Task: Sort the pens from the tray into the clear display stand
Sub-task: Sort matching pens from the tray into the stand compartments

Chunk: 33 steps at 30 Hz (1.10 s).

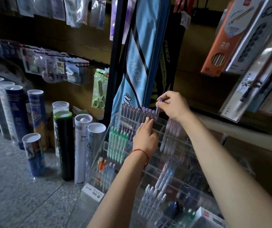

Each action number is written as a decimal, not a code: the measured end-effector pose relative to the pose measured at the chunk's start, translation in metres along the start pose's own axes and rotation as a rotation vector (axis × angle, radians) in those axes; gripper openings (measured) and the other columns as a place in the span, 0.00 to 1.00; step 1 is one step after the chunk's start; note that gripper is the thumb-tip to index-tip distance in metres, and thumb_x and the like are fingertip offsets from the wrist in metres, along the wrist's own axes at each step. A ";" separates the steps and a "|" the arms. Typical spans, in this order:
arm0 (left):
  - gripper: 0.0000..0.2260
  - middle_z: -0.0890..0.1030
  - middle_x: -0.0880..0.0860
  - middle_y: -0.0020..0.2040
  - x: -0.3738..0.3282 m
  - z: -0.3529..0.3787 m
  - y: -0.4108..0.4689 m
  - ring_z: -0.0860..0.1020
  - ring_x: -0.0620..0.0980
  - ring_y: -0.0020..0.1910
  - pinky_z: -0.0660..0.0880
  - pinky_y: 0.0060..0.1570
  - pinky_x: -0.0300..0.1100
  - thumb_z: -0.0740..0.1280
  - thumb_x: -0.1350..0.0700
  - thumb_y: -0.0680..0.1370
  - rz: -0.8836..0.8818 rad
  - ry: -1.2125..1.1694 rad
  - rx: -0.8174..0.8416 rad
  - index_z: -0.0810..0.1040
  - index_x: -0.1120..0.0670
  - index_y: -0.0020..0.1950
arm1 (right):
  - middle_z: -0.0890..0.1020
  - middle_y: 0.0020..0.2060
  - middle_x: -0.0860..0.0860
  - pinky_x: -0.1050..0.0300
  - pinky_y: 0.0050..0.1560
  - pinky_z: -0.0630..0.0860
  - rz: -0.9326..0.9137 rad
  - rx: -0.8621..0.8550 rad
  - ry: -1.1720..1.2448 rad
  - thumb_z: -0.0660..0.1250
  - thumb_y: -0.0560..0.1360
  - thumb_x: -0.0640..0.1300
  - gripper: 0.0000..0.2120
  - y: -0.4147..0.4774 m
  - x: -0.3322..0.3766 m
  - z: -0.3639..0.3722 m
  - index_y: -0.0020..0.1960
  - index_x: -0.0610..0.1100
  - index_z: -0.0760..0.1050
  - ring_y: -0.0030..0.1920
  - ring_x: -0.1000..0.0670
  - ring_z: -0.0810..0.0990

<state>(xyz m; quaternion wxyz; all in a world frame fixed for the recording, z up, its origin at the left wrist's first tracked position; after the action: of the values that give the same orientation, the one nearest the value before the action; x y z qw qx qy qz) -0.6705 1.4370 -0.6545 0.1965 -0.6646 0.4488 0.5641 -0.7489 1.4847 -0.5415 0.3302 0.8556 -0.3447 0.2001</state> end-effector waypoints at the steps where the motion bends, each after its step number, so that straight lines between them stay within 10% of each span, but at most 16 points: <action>1: 0.23 0.55 0.45 0.76 0.000 -0.001 0.001 0.56 0.49 0.75 0.58 0.71 0.58 0.54 0.61 0.79 -0.002 -0.009 0.002 0.59 0.50 0.75 | 0.83 0.43 0.44 0.59 0.47 0.75 0.023 0.052 -0.038 0.70 0.72 0.40 0.05 0.003 -0.001 0.004 0.40 0.45 0.75 0.45 0.47 0.81; 9: 0.22 0.55 0.42 0.76 0.004 -0.004 -0.002 0.61 0.50 0.73 0.68 0.65 0.57 0.54 0.62 0.80 -0.011 -0.076 0.011 0.61 0.48 0.74 | 0.79 0.41 0.47 0.63 0.34 0.68 0.067 0.297 -0.311 0.71 0.71 0.43 0.07 -0.006 -0.011 0.033 0.39 0.45 0.73 0.43 0.49 0.77; 14: 0.19 0.65 0.51 0.73 -0.004 -0.016 -0.011 0.72 0.58 0.65 0.77 0.50 0.46 0.54 0.62 0.81 -0.007 -0.053 -0.008 0.66 0.53 0.71 | 0.80 0.54 0.44 0.56 0.51 0.73 0.071 0.348 -0.520 0.72 0.72 0.44 0.15 -0.011 -0.007 0.037 0.57 0.42 0.76 0.53 0.45 0.78; 20: 0.14 0.81 0.59 0.52 0.015 -0.097 -0.037 0.78 0.52 0.49 0.74 0.51 0.41 0.57 0.69 0.75 0.053 0.005 -0.228 0.78 0.62 0.55 | 0.80 0.50 0.43 0.48 0.53 0.74 -0.309 -0.257 -0.106 0.59 0.73 0.31 0.15 -0.055 0.074 0.016 0.57 0.39 0.75 0.52 0.42 0.77; 27: 0.13 0.76 0.55 0.34 0.231 -0.214 -0.140 0.73 0.51 0.30 0.68 0.31 0.40 0.56 0.58 0.79 -0.763 0.464 0.012 0.71 0.58 0.36 | 0.78 0.53 0.42 0.51 0.52 0.74 -0.477 0.865 -0.106 0.59 0.75 0.38 0.10 -0.207 0.138 0.279 0.55 0.42 0.72 0.53 0.42 0.77; 33: 0.14 0.75 0.51 0.29 0.370 -0.258 -0.304 0.71 0.44 0.18 0.66 0.26 0.38 0.54 0.58 0.81 -1.315 0.603 0.325 0.69 0.57 0.36 | 0.76 0.39 0.40 0.57 0.32 0.70 -0.050 1.505 -0.184 0.57 0.78 0.35 0.07 -0.329 0.077 0.442 0.52 0.35 0.72 0.32 0.46 0.74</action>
<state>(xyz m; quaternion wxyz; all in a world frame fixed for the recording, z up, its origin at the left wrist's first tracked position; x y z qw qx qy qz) -0.2880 1.2584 -0.9978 0.4580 -0.8848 0.0705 0.0494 -0.4079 1.3175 -0.9483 -0.3683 0.8710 -0.1217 0.3015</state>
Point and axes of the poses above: each hand's wrist, its own y-axis towards the middle knuckle, its own z-axis out of the palm, x = y × z, the point moved 10 cm from there along y, towards the middle knuckle
